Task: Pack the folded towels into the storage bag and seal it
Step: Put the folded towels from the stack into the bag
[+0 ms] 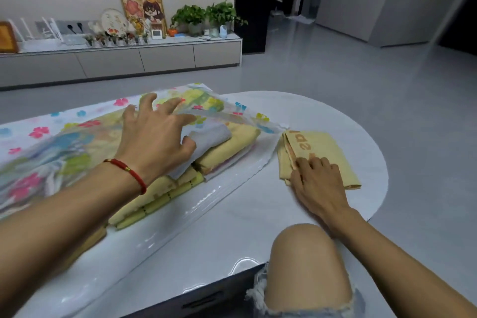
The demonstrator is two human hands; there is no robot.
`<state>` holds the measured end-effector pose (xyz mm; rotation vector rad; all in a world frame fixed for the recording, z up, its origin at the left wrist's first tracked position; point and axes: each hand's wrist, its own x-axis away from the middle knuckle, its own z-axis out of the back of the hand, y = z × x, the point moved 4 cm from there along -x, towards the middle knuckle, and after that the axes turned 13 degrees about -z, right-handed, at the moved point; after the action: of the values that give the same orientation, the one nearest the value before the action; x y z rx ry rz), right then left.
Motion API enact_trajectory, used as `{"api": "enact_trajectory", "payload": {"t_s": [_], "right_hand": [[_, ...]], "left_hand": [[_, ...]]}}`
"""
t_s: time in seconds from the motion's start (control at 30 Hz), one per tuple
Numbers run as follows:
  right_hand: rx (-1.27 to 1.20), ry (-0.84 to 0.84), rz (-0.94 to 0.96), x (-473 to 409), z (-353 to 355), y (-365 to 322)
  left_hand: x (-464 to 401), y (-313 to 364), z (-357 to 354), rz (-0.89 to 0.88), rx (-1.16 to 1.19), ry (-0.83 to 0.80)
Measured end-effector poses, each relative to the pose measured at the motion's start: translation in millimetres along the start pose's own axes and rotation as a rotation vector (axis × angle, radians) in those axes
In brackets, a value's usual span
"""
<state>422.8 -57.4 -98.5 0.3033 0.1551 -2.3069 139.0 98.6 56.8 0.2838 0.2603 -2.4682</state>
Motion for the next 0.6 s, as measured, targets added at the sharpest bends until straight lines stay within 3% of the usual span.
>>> {"api": "enact_trajectory", "payload": {"t_s": [0.1, 0.23, 0.33, 0.4, 0.5, 0.6], "right_hand": [[-0.128, -0.042, -0.062, 12, 17, 19], [-0.221, -0.381, -0.473, -2, 19, 52], [-0.502, -0.495, -0.561, -13, 23, 52], [-0.753, -0.683, -0.635, -15, 28, 45], [-0.925, -0.973, -0.570, -13, 44, 25], [-1.048, -0.966, -0.438, -19, 76, 5]], "left_hand": [[26, -11, 1, 0.022, -0.013, -0.035], [64, -25, -4, 0.034, -0.001, -0.072], [90, -32, -8, 0.045, 0.005, -0.109], [105, -40, -7, 0.060, -0.032, -0.144], [118, -58, 3, 0.076, -0.086, -0.175], [116, -75, 24, 0.075, -0.102, -0.189]]}}
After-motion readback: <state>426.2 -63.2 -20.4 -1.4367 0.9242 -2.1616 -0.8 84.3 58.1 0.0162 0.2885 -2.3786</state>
